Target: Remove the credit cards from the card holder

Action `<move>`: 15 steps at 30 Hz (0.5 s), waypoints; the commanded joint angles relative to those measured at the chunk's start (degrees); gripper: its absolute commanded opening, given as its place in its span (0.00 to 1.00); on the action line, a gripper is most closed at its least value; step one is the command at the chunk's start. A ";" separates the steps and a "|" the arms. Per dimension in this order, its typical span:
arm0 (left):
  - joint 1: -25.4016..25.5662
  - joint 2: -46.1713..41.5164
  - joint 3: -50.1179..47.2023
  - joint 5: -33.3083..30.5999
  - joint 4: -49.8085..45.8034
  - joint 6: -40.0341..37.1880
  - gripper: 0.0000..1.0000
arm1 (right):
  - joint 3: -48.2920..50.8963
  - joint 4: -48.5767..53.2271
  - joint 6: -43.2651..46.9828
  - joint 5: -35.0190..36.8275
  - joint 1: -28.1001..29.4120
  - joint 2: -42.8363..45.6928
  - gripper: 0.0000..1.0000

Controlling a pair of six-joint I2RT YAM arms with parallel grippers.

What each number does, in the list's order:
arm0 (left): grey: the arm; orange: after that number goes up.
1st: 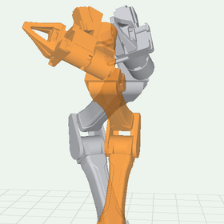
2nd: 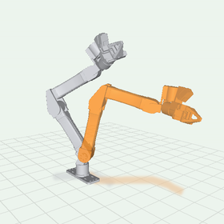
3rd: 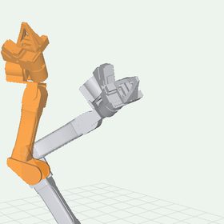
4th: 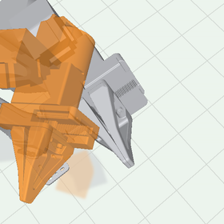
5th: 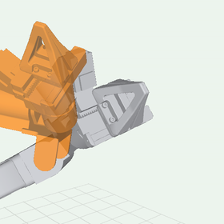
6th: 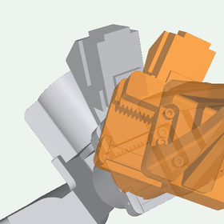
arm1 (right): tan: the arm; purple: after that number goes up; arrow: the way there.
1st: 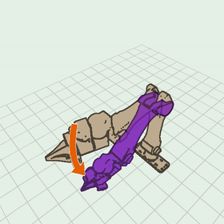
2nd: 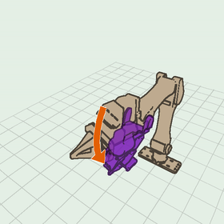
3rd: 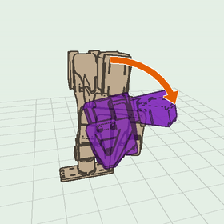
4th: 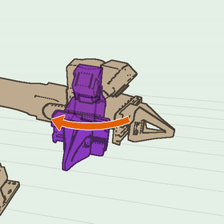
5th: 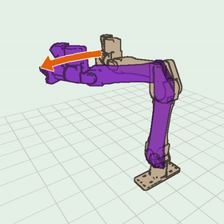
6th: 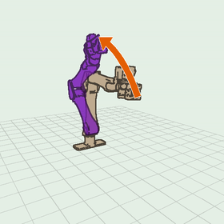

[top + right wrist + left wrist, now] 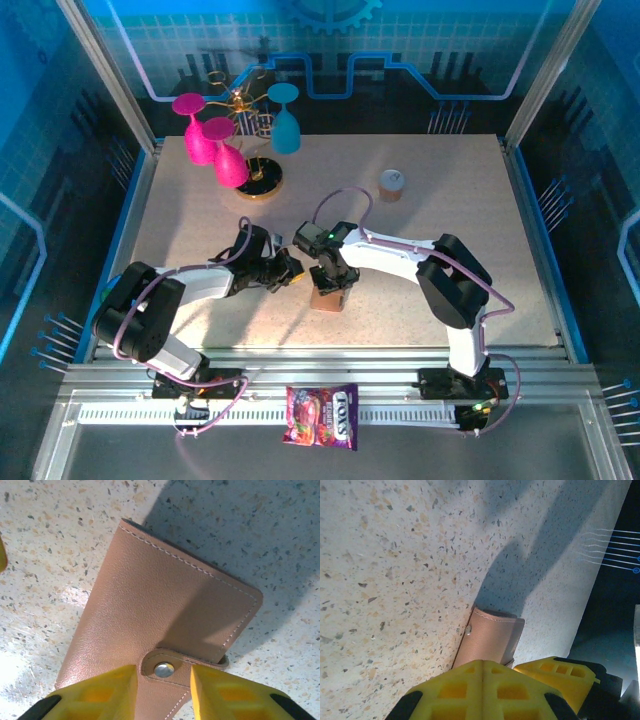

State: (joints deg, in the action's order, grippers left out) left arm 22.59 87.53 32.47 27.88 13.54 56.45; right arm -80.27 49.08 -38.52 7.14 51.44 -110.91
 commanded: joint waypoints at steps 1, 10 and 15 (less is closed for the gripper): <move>-0.62 -0.65 0.32 -0.29 -1.59 -1.87 0.00 | -0.72 1.73 0.47 0.51 0.72 -0.64 0.35; -0.79 -0.70 0.06 -0.36 -1.59 -1.87 0.00 | 0.69 -1.00 0.55 -2.01 0.76 -1.67 0.35; -0.98 -1.19 -0.37 -0.59 -1.68 -1.87 0.00 | 1.25 -1.00 0.47 -2.22 0.77 -2.56 0.35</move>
State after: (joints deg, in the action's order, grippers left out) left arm 22.22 87.53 32.47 27.88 13.34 56.42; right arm -80.18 47.70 -38.35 5.72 51.44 -112.07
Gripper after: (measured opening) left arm 0.052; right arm 0.353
